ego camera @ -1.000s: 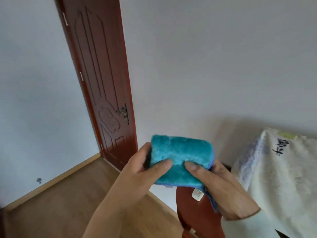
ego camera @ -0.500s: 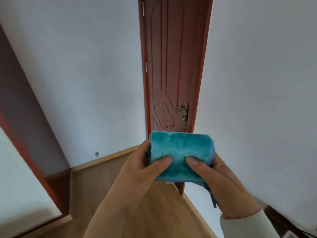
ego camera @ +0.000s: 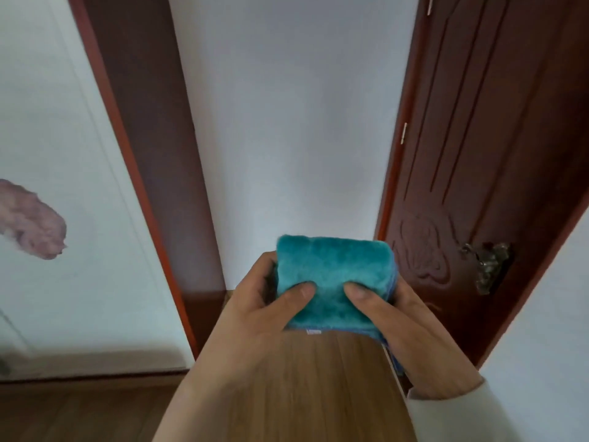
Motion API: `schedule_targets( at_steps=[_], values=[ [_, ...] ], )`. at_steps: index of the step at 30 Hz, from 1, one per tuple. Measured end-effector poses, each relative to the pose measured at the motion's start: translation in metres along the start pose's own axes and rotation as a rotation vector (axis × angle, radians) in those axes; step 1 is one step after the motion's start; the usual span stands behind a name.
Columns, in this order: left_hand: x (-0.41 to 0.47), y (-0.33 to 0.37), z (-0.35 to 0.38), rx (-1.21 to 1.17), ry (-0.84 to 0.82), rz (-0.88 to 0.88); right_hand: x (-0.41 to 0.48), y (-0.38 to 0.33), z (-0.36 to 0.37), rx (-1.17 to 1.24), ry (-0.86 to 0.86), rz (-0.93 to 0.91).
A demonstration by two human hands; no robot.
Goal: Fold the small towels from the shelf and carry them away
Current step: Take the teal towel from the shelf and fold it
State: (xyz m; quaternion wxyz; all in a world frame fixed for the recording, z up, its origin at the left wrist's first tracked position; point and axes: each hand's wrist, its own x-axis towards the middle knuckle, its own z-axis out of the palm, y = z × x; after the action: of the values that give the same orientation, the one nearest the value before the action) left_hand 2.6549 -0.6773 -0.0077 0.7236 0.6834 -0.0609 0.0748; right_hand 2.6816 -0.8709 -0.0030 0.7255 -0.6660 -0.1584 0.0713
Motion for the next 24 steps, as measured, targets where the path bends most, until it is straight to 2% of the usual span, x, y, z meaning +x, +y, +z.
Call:
schedule_targets(
  at_steps=[7,17,24],
  values=[
    [0.050,-0.012,-0.088,-0.035,0.147,0.049,0.106,0.019,0.061,-0.043,-0.172,-0.020],
    [0.140,-0.015,-0.264,0.001,0.315,0.092,0.274,0.047,0.201,-0.064,-0.358,-0.065],
    [0.185,-0.012,-0.360,0.032,0.426,0.106,0.373,0.061,0.286,-0.074,-0.468,-0.096]
  ],
)
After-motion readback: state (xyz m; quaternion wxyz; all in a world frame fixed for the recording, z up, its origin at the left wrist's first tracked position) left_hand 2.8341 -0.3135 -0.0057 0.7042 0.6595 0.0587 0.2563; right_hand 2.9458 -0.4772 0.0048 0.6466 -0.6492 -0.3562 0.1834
